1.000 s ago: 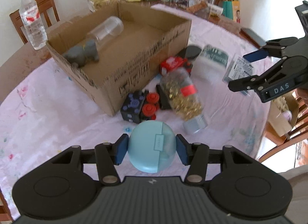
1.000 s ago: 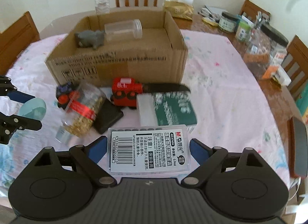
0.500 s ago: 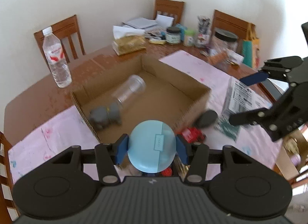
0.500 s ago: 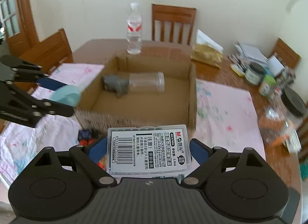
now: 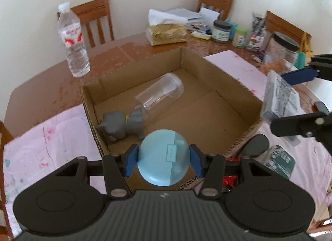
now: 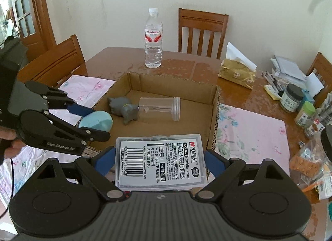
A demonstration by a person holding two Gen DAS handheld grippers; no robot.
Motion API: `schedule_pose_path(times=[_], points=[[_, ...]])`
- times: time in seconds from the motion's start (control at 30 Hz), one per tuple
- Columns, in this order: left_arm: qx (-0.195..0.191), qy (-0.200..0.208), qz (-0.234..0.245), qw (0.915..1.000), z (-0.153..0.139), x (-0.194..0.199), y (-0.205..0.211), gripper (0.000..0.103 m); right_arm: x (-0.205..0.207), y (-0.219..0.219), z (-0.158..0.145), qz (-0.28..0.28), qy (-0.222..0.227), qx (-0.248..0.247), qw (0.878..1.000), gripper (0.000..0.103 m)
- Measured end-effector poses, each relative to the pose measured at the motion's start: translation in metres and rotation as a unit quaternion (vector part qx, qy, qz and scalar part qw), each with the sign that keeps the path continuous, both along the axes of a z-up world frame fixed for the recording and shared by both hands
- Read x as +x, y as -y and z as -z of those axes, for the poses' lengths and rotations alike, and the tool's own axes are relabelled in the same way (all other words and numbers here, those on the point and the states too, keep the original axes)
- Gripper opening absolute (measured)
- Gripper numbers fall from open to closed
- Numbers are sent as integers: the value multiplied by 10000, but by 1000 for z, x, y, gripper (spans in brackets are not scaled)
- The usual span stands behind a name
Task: Organize rigid objects
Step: 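Lower the blue case and white card into the box and open both grippers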
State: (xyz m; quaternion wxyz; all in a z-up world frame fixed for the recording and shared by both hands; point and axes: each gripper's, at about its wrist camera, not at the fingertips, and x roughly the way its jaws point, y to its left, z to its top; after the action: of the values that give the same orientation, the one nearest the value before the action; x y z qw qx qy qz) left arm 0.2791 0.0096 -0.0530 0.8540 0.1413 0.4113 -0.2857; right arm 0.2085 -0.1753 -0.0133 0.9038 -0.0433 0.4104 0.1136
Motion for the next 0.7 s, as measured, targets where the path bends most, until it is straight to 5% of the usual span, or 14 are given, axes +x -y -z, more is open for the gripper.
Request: schedule_pose_path(times=[0.13, 0.2, 0.27, 0.37, 0.7], points=[[51, 127, -366, 9992, 8, 3, 2, 53, 8, 4, 3, -73, -62, 29, 9999, 94], [41, 285, -479, 9984, 6, 3, 3, 62, 10, 4, 4, -105, -68, 21, 9999, 94], [-7, 425, -596, 9973, 1, 2, 3, 84, 12, 4, 4, -144, -68, 13, 9999, 94], [-170, 712, -723, 9947, -11, -5, -3, 94, 17, 5, 5, -190, -61, 20, 9998, 94], [-187, 853, -1326, 9873, -30, -36, -25, 100, 44, 7, 5, -331, -27, -1, 9994, 94]])
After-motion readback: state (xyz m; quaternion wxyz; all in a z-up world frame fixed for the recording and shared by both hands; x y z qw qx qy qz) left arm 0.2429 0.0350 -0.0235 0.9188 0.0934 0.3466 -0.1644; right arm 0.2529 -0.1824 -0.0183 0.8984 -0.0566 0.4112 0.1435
